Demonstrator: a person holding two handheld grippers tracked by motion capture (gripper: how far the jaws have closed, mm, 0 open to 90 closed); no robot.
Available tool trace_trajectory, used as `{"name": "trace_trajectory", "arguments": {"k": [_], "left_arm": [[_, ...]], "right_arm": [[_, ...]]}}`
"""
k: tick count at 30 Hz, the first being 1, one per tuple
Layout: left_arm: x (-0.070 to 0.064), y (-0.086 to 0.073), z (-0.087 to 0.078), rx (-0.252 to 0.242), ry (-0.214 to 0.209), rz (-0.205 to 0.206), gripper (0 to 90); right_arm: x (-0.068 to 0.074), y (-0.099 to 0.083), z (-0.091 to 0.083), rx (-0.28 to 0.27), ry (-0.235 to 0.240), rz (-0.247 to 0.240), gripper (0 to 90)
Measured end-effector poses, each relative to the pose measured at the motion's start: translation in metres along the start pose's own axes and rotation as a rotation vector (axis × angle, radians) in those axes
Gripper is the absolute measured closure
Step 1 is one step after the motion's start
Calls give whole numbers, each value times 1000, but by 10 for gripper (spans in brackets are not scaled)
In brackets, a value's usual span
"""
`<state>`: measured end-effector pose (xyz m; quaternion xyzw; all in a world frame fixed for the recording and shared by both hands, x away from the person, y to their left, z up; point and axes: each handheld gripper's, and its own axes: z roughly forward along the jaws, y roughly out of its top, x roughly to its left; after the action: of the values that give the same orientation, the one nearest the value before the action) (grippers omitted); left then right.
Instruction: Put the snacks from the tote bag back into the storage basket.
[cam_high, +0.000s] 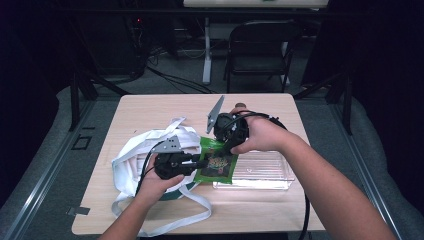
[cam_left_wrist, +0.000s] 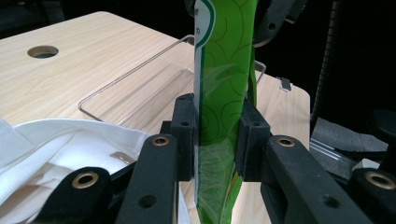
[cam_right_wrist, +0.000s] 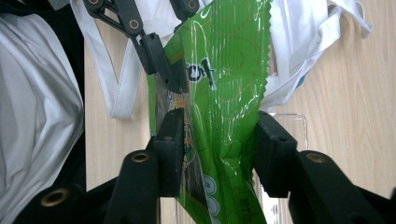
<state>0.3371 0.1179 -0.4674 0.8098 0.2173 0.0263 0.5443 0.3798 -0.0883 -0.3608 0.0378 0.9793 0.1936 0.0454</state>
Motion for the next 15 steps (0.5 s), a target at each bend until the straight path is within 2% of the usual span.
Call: {"name": "trace_trajectory", "arguments": {"k": [15], "left_arm": [[0,0,0,-1,-13,-4,727]], "right_arm": [[0,1,-1,6,11,-3,713]]}}
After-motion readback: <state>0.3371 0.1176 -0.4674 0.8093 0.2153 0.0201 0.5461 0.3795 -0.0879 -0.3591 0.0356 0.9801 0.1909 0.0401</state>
